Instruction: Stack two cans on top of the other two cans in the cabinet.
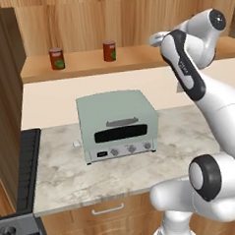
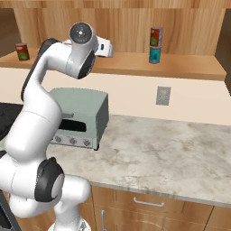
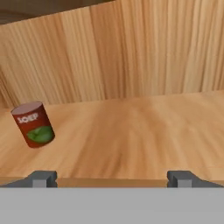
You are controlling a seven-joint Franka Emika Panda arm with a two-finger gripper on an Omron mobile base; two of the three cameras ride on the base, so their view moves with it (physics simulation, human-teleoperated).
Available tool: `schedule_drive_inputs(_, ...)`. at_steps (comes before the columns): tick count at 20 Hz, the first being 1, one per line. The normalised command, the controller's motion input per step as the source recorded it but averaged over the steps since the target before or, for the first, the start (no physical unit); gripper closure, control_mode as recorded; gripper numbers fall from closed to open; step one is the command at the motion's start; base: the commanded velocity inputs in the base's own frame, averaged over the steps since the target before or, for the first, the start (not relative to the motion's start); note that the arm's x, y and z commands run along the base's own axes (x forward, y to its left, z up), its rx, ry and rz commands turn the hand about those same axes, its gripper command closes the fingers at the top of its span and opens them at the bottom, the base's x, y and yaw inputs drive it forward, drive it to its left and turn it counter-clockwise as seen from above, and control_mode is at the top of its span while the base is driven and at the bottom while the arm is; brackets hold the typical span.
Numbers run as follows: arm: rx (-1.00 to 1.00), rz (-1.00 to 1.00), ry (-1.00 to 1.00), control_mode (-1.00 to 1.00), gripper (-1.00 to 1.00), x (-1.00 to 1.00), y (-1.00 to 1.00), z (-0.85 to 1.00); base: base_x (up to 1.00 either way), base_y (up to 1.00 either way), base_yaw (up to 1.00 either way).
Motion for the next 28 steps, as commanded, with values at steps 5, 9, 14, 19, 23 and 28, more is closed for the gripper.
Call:
schedule_drive_inputs(5,0.11,0.15,0.00,-1.00,-1.00,-0.15,0.33,0.00,0.00,0.00,0.00)
schedule_drive_inputs(9,0.07,0.10,0.00,-1.00,-1.00,-0.01,0.38,0.00,0.00,0.00,0.00)
schedule_drive_inputs(14,0.02,0.08,0.00,-1.00,-1.00,0.00,0.41,0.00,0.00,0.00,0.00)
schedule_drive_inputs(19,0.00,0.09,0.00,-1.00,-1.00,0.00,0.41,0.00,0.00,0.00,0.00)
schedule_drive_inputs(23,0.00,0.08,0.00,-1.00,-1.00,0.03,0.40,0.00,0.00,0.00,0.00)
schedule_drive_inputs(28,0.01,0.11,0.00,-1.00,-1.00,0.14,0.32,0.00,0.00,0.00,0.00)
